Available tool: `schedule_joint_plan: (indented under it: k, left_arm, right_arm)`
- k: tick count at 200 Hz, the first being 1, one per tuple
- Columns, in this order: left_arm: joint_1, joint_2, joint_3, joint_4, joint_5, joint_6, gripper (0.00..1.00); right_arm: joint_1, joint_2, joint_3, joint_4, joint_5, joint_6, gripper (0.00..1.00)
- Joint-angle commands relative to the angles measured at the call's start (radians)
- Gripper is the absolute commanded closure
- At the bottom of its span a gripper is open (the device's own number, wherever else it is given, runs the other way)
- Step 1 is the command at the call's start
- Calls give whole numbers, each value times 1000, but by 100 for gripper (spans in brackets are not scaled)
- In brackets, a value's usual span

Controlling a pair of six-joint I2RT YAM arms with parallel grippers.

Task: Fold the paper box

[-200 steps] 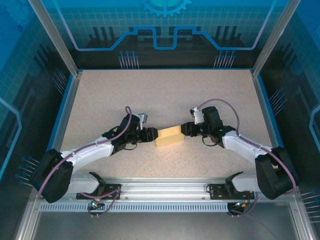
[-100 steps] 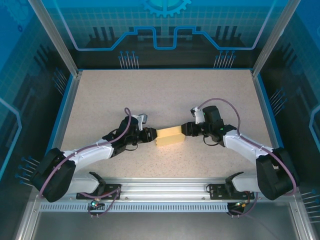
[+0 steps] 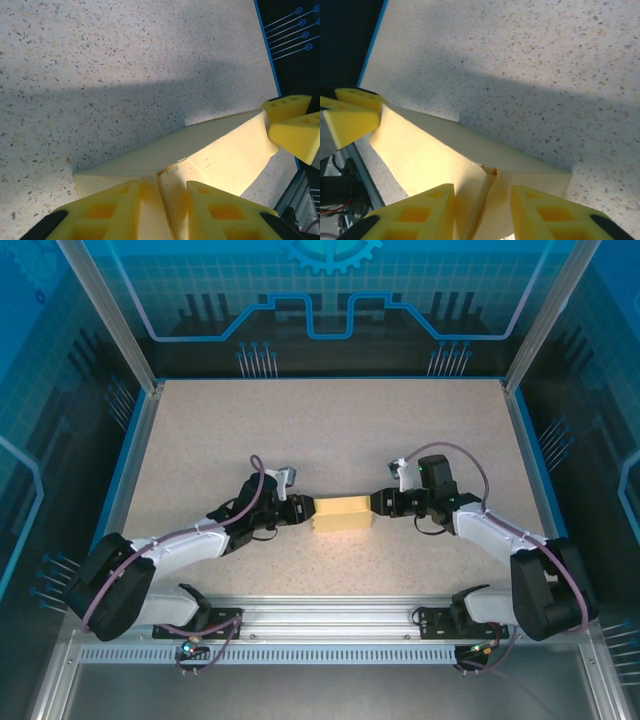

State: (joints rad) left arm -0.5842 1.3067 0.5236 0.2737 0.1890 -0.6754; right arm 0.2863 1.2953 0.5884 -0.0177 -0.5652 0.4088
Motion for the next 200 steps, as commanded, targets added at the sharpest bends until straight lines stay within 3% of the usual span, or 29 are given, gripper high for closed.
schedule_joint_plan:
  k: [1,34,76,114,200]
  left_arm:
    - [4,47,-53,-114,-24,11,73]
    - [5,40,-44,-75,10,-29,75]
    - [5,24,-2,-53,0,-45,75]
    - [8,59,70,-45,-5,-33,75]
    - [103,174,259,-34,-1,15,71]
  right_arm:
    - [-22,24,-80,-4,-44,23,71]
    - [-19,28,-73,50,-92,59,73]
    - [-13,-8,-36,144,-138,141,59]
    - [-7,17,9,217,-162,201,56]
    - [-12,164,207,222,-84,170,56]
